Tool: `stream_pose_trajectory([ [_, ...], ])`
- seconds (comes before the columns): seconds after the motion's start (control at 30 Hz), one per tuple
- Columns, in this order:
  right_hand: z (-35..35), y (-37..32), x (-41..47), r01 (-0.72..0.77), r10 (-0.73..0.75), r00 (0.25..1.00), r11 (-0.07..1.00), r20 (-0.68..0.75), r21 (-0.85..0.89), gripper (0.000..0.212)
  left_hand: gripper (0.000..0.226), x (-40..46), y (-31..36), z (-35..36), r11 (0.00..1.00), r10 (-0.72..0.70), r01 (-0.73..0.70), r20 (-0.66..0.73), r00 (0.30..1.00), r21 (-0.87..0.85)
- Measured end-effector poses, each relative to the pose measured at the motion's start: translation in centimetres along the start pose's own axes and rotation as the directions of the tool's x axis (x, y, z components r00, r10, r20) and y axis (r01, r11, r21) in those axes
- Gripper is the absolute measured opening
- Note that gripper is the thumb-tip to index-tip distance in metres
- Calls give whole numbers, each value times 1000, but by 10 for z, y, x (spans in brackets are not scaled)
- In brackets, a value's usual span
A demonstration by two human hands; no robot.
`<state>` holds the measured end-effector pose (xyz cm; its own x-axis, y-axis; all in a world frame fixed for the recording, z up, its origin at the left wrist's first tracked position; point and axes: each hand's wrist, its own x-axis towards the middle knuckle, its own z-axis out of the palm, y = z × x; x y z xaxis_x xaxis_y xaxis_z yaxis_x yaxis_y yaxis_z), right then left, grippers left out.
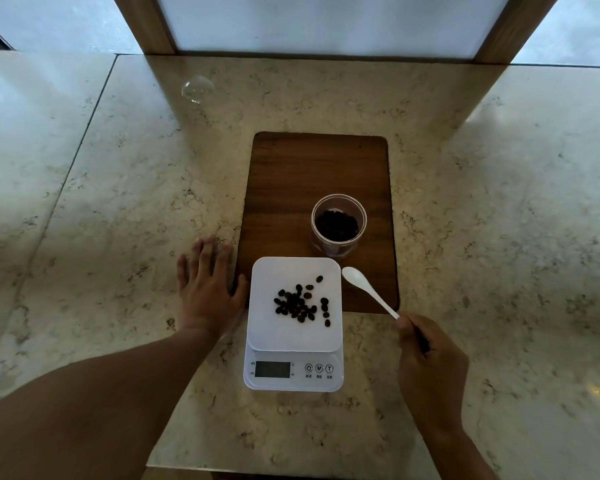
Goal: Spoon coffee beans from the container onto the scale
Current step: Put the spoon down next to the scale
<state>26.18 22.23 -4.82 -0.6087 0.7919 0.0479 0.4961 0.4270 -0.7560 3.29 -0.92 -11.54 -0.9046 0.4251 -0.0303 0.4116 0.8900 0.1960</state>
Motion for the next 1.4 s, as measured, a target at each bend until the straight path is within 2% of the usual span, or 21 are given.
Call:
stream_pose_trajectory([
  [0.13, 5, 11, -13, -178, 179, 982, 984, -51, 28, 16, 68, -1, 0, 0, 1000, -4, 4, 11, 1000, 8],
  [0.33, 18, 11, -14, -220, 222, 973, 975, -60, 46, 20, 71, -1, 2, -2, 1000, -5, 5, 7, 1000, -6],
  [0.53, 24, 9, -14, -169, 169, 985, 986, 34, -3, 11, 71, 0, 2, -2, 1000, -8, 8, 5, 1000, -7],
  [0.67, 24, 8, -12, -54, 74, 990, 985, 117, -166, 7, 71, -1, 3, -2, 1000, -8, 8, 2, 1000, -16],
  [0.83, 25, 5, -4, 24, 58, 973, 938, 225, -345, 16, 69, -2, 1, -1, 1000, -8, 7, -8, 1000, -25],
  [1.23, 31, 3, 10, 165, 9, 936, 872, 352, -461, 25, 68, -1, -2, 2, 999, -9, 9, -19, 1000, -31],
  [1.4, 31, -6, 27, 205, 22, 924, 814, 383, -544, 36, 73, -2, -2, -5, 999, 14, -12, 43, 999, -46],
])
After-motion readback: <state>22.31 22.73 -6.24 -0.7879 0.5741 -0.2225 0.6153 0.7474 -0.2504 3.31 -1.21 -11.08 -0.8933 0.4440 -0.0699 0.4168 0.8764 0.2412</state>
